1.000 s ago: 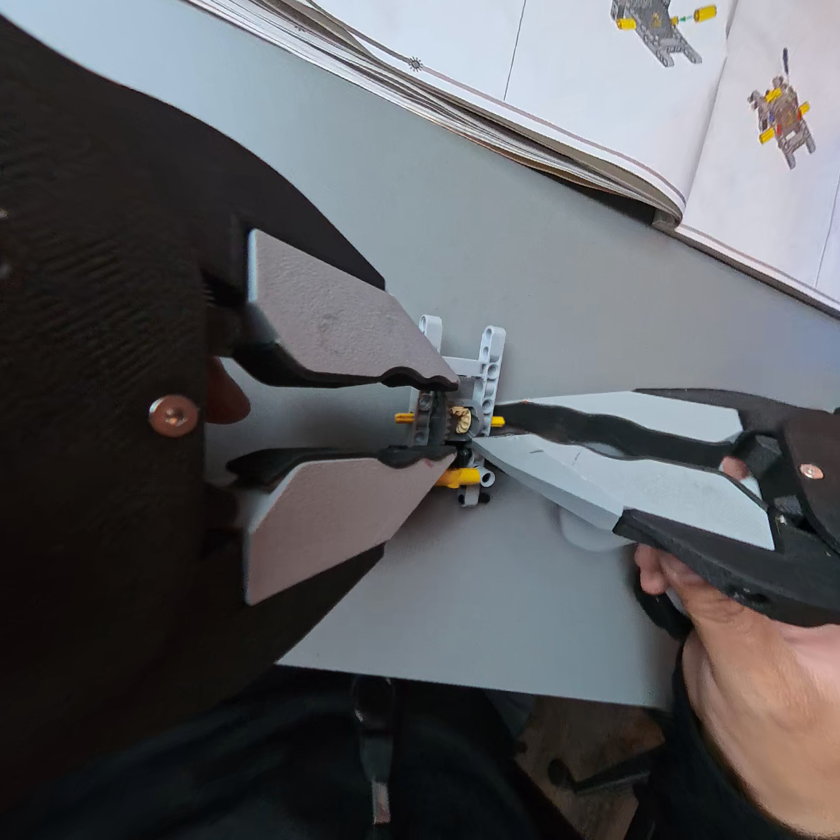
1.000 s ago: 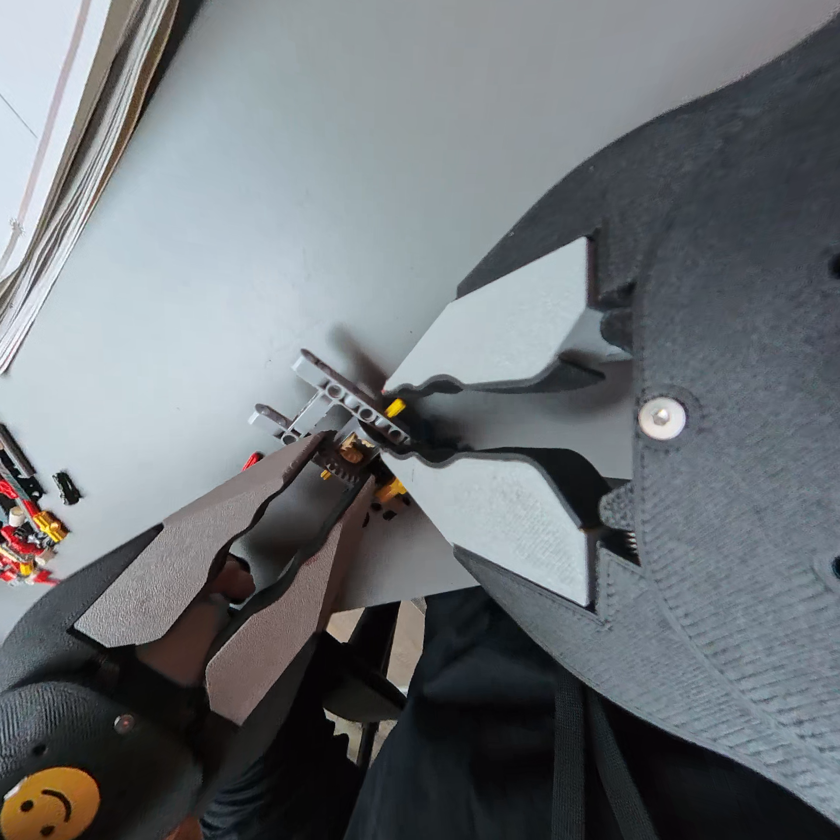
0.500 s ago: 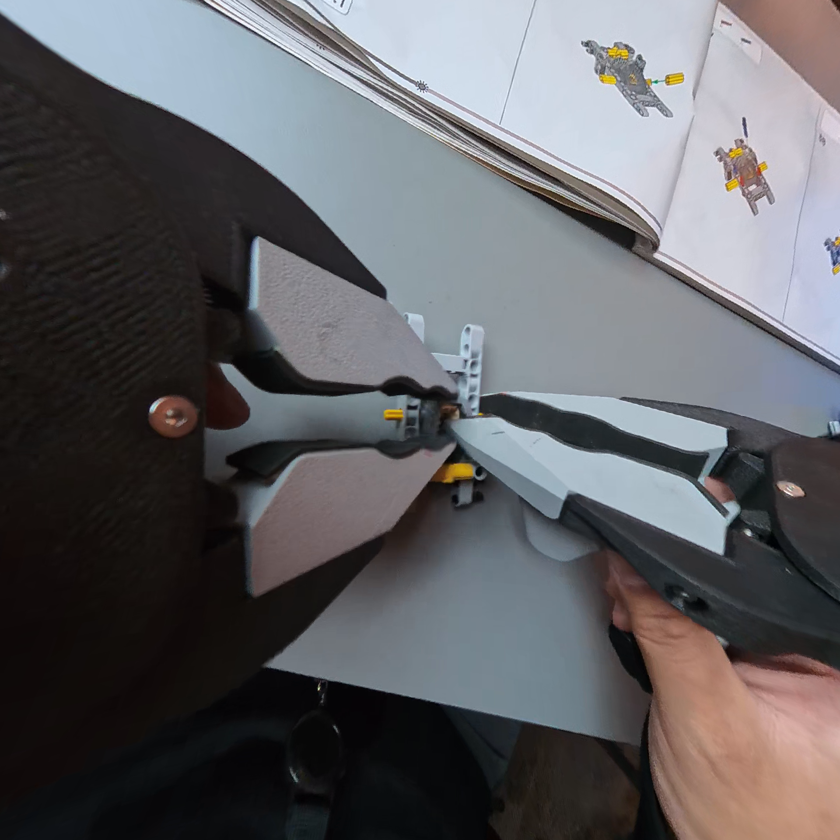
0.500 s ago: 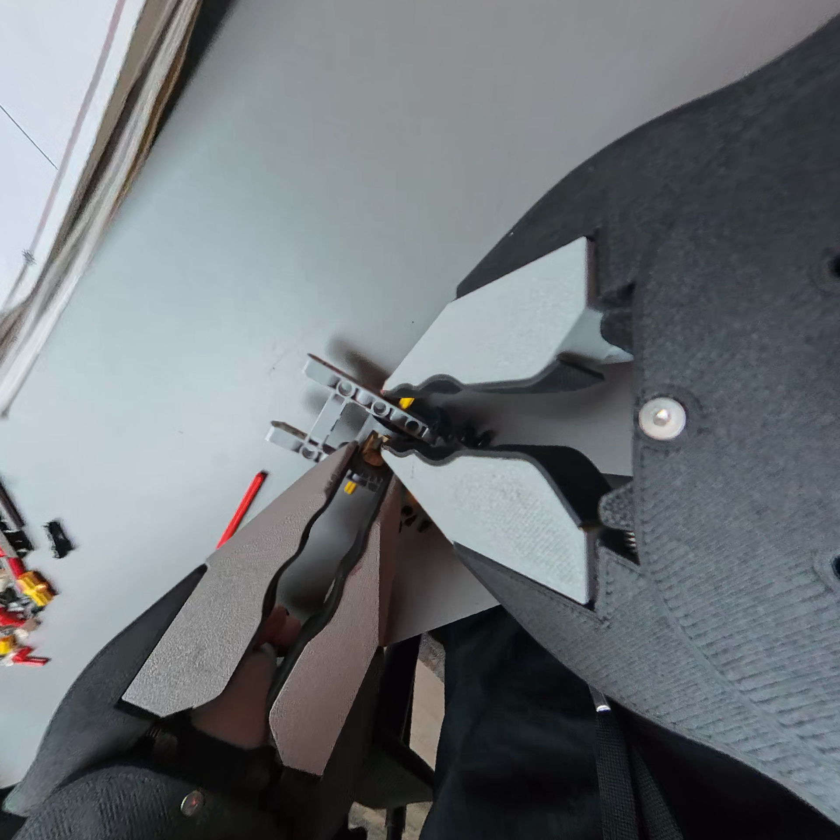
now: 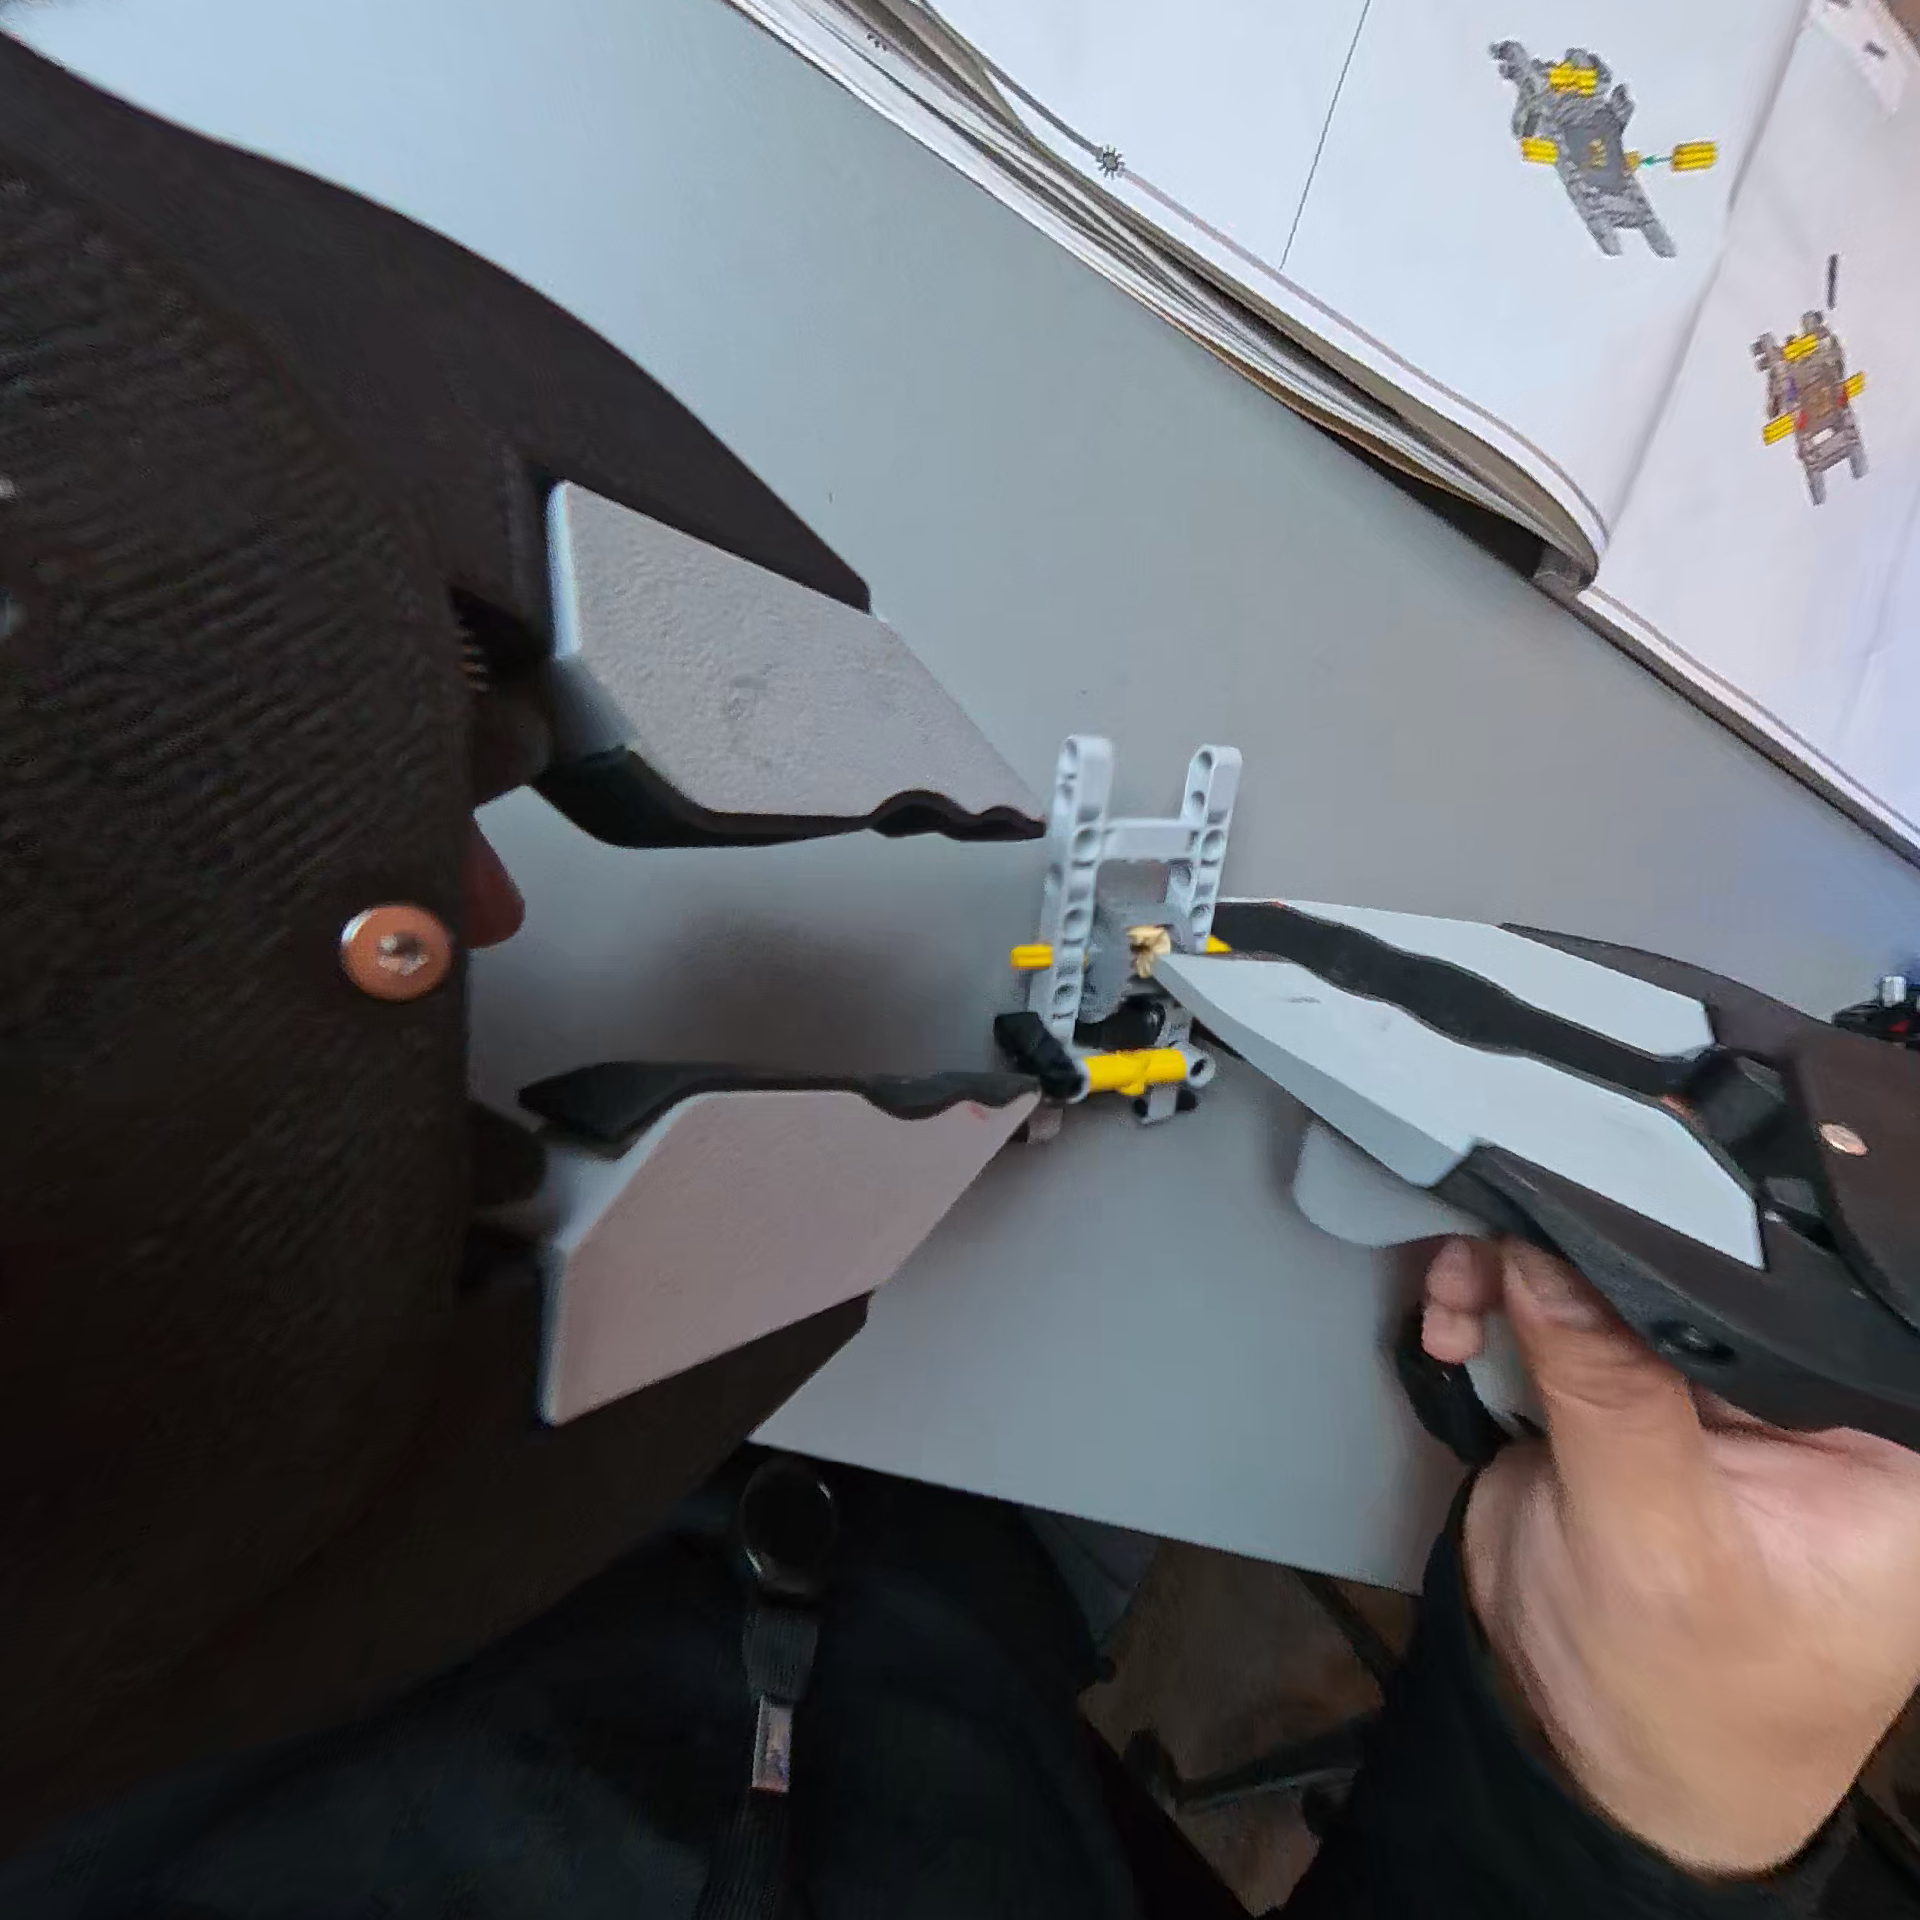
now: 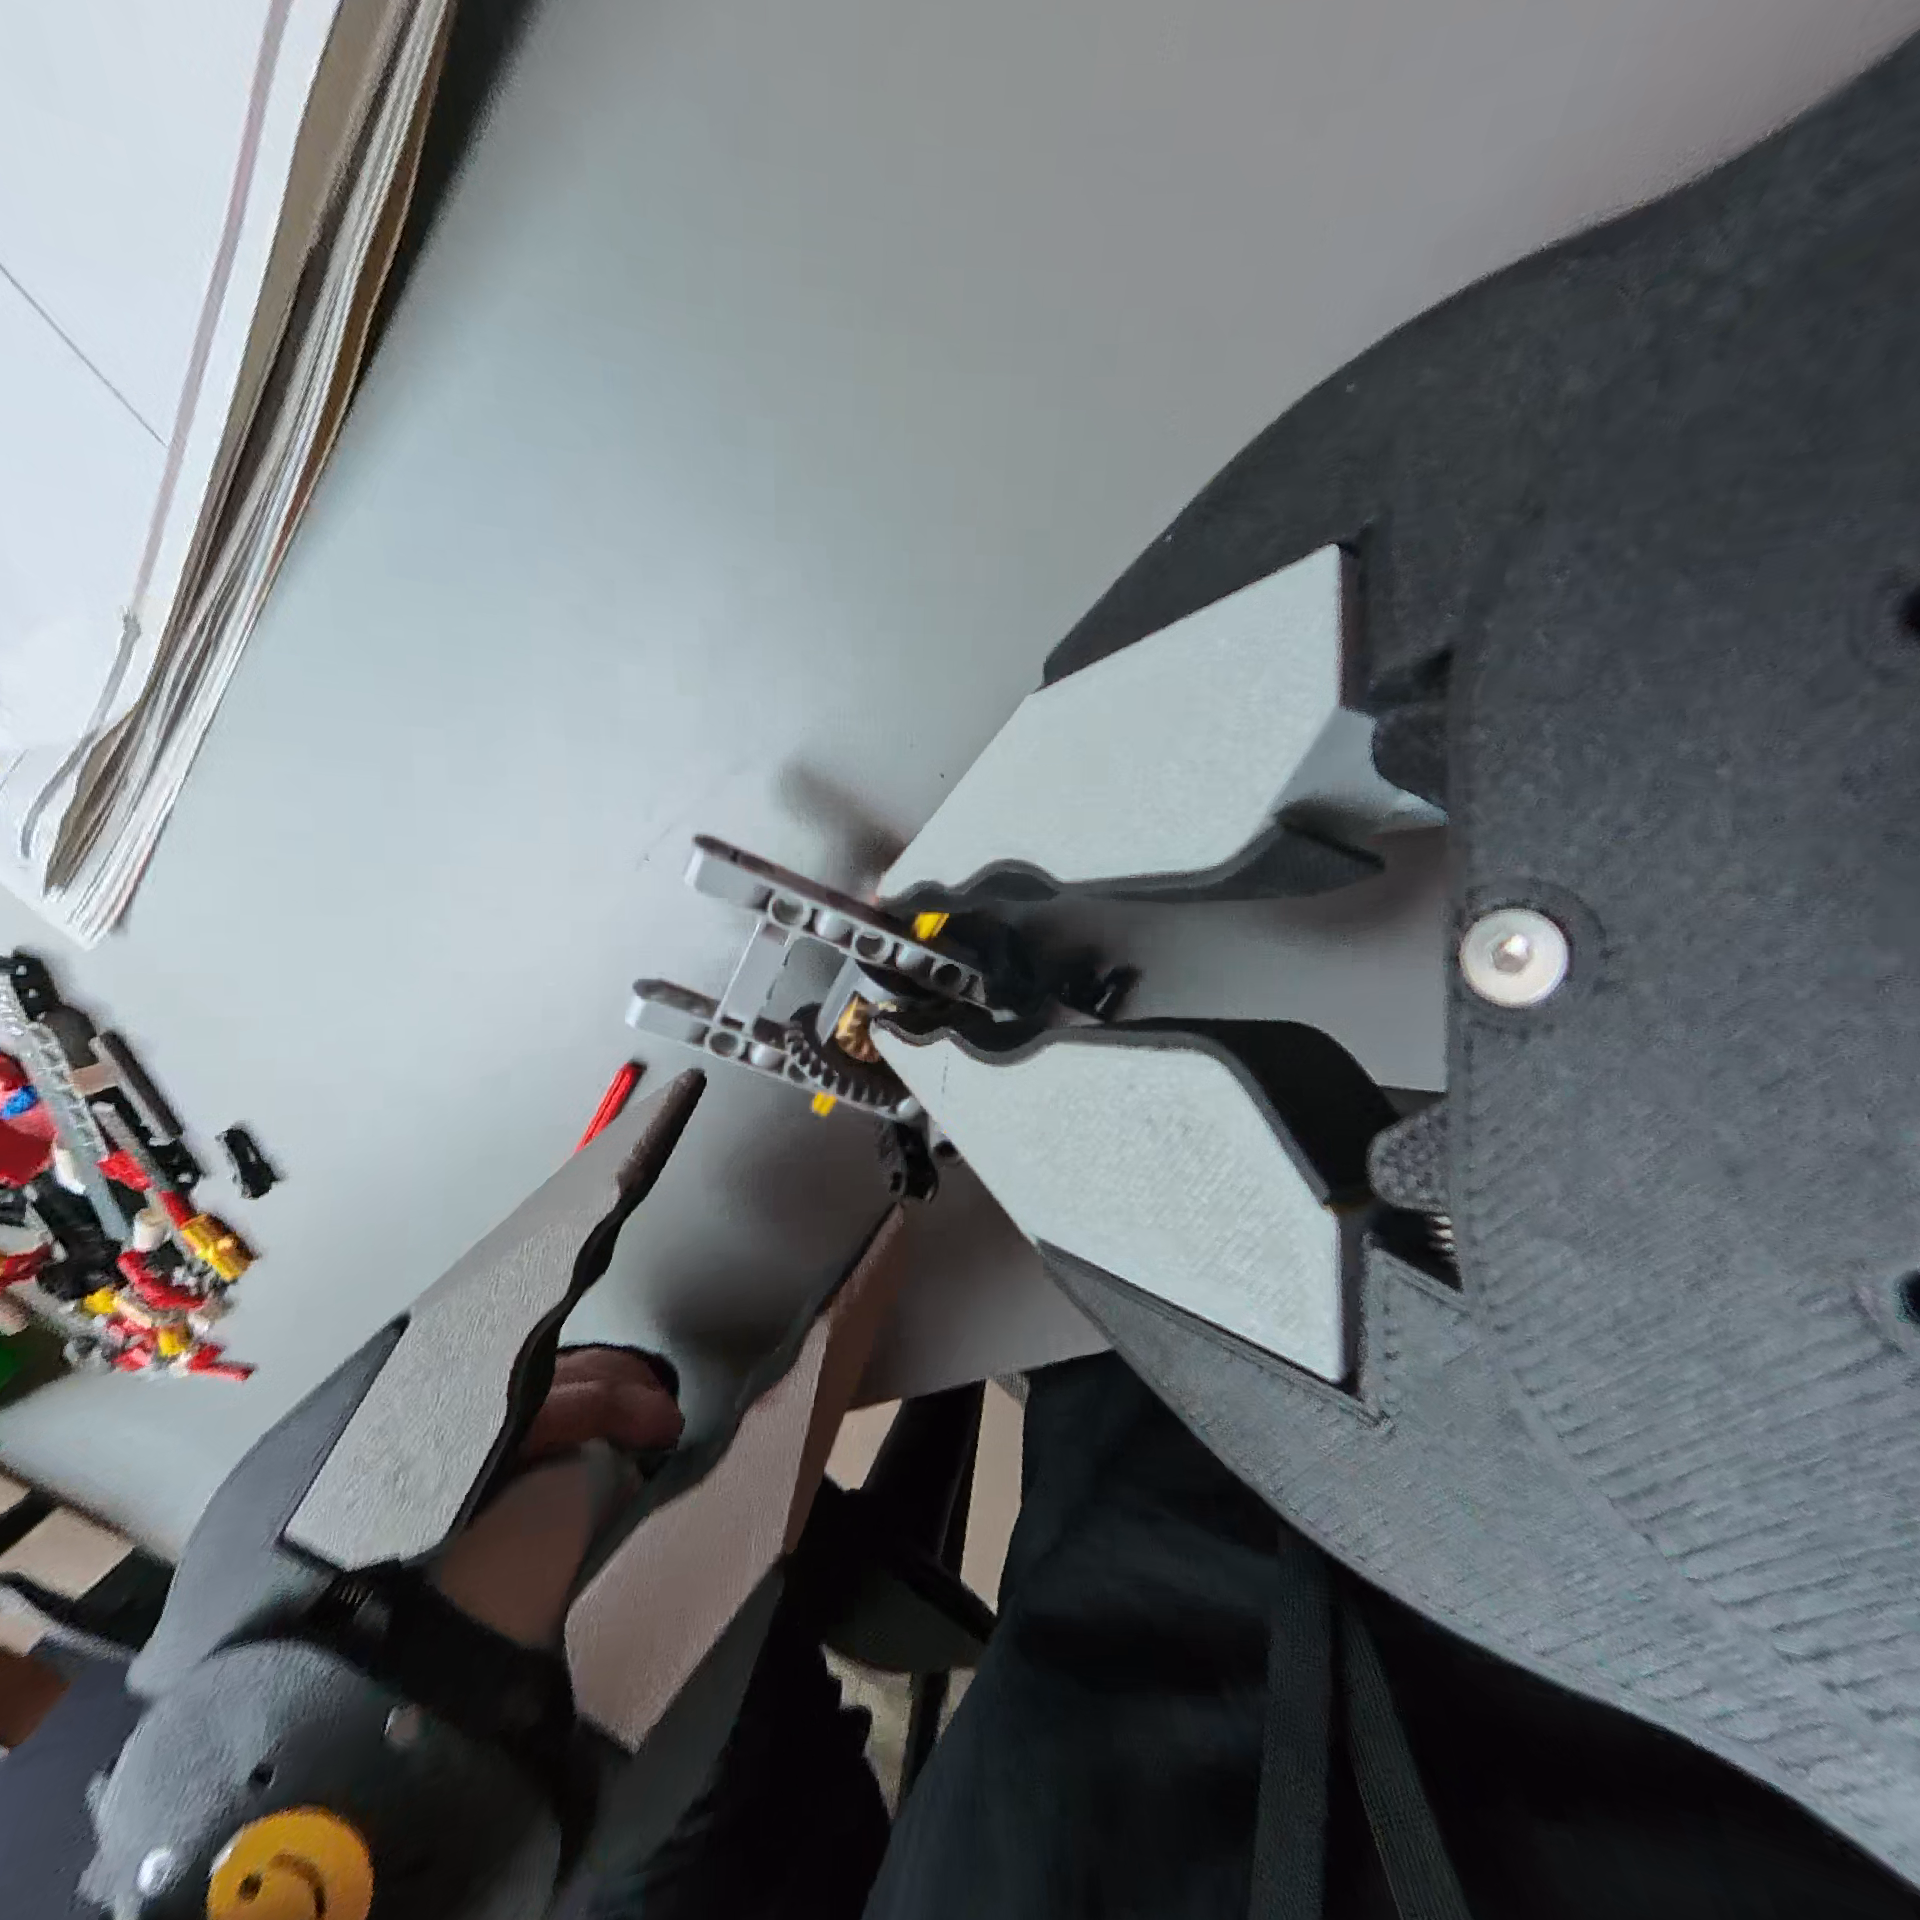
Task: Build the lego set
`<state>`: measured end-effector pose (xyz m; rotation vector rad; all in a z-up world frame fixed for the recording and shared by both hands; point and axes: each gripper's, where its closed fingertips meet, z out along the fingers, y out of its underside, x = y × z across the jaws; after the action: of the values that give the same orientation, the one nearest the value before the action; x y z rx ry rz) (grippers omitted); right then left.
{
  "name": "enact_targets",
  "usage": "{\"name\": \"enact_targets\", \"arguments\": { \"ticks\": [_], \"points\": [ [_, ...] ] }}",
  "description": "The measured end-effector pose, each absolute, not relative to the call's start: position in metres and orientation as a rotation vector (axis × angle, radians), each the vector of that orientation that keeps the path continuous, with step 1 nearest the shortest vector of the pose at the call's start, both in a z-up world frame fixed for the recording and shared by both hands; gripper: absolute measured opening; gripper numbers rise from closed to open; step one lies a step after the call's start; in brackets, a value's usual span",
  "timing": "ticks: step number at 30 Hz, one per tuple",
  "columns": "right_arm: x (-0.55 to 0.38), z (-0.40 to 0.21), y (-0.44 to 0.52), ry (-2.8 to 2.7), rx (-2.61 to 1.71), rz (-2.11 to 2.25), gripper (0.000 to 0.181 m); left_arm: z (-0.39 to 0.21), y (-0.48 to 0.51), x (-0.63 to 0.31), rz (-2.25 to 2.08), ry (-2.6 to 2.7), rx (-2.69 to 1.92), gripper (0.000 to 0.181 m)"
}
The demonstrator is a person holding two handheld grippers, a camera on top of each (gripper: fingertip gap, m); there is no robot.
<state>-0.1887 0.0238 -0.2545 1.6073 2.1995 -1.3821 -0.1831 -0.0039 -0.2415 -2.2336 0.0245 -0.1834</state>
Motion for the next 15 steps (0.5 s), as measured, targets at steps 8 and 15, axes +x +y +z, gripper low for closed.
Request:
{"name": "enact_targets", "arguments": {
  "ticks": [8, 15],
  "points": [
    [-0.189, -0.245, 0.037, 2.204, 1.65, -1.4, 0.018, -0.248, -0.004, -0.179, -0.221, 0.039, -2.25, 0.033],
    [-0.188, -0.249, 0.039, 2.333, 1.716, -1.276, 0.02, -0.246, -0.005, -0.178, -0.225, 0.042, -2.243, 0.03]
  ]
}}
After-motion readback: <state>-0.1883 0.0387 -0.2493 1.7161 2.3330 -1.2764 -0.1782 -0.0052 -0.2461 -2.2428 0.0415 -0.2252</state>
